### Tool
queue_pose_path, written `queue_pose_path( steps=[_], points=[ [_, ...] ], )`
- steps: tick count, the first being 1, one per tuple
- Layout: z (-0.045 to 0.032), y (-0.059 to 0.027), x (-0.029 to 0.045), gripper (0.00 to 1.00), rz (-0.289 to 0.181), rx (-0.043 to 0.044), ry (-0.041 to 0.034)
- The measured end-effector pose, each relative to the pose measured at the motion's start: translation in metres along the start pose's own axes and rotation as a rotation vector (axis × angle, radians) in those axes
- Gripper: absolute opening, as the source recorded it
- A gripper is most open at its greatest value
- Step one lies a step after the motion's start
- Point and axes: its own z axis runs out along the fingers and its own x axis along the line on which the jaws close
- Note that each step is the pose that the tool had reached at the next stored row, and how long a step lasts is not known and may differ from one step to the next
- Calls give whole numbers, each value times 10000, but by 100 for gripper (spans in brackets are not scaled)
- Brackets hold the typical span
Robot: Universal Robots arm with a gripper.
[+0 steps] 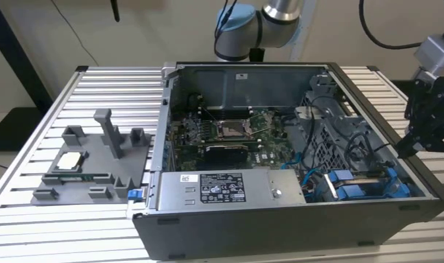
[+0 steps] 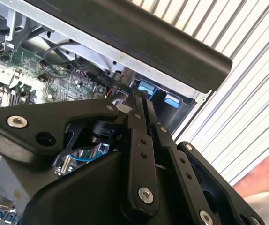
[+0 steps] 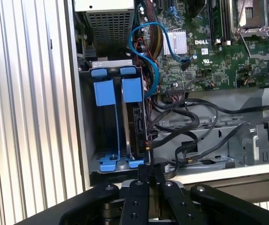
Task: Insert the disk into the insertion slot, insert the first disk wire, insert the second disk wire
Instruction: 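Insert the second disk wire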
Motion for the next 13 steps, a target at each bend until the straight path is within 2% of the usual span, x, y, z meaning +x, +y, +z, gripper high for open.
queue_pose_path(
  steps=[13],
  points=[
    [-31, 303, -114, 16, 0, 0, -2]
  ],
)
